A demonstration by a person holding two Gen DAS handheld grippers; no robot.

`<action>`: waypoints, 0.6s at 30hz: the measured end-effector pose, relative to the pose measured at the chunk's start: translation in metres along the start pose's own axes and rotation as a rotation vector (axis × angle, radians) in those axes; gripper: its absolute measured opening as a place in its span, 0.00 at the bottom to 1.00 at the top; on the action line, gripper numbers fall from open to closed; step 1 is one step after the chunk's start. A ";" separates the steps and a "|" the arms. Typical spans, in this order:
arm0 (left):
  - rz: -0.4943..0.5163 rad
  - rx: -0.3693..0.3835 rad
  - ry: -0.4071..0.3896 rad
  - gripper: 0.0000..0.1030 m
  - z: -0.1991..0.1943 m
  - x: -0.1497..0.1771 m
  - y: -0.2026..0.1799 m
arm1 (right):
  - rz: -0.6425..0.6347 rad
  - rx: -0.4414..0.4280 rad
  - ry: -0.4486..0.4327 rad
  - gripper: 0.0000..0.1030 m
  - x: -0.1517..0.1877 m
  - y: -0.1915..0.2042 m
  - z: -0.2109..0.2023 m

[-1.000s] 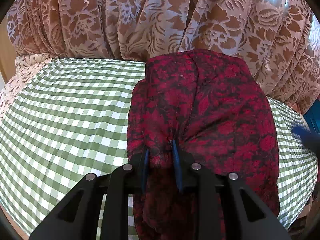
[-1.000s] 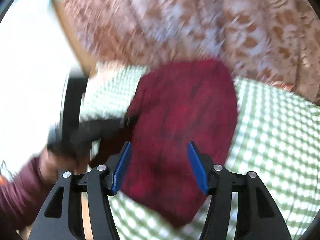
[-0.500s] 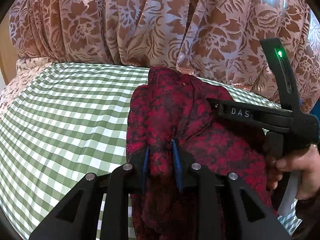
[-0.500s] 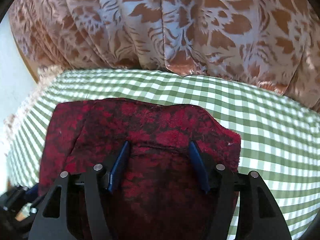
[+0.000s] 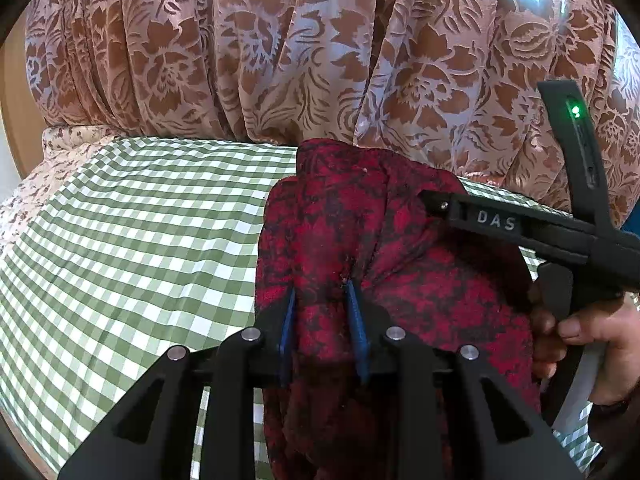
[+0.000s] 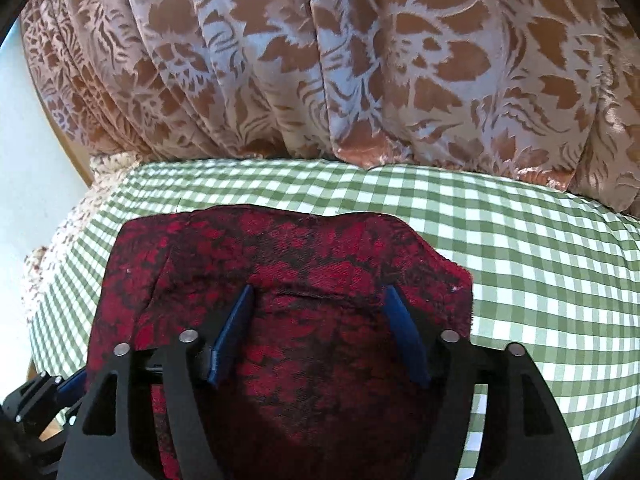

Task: Fold small clothes

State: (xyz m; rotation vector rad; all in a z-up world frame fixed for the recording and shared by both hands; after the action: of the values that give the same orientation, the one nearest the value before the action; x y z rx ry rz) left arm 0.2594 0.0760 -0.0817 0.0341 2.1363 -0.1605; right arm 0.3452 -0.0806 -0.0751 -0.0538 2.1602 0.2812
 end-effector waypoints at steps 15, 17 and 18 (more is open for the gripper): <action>0.040 -0.072 -0.022 0.34 -0.028 -0.001 -0.007 | 0.028 -0.039 -0.053 0.90 -0.005 -0.017 -0.064; 0.044 -0.092 -0.037 0.56 -0.034 -0.002 -0.005 | 0.040 -0.051 -0.051 0.91 -0.002 -0.021 -0.072; 0.042 -0.108 -0.051 0.61 -0.038 -0.002 -0.002 | 0.051 -0.068 -0.049 0.93 0.002 -0.024 -0.077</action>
State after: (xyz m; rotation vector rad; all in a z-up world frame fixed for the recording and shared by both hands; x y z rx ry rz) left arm 0.2282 0.0793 -0.0596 0.0115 2.0891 -0.0215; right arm 0.2849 -0.1211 -0.0391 -0.0305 2.1054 0.3811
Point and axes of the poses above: each gripper's, at about its wrist camera, not at the fingertips, and z roughly the way its jaws point, y to its left, x to its underside, the point moved 3 cm from there along z, roughly the way its jaws point, and after that the axes turned 12 degrees about -y, right-handed, at the moved point
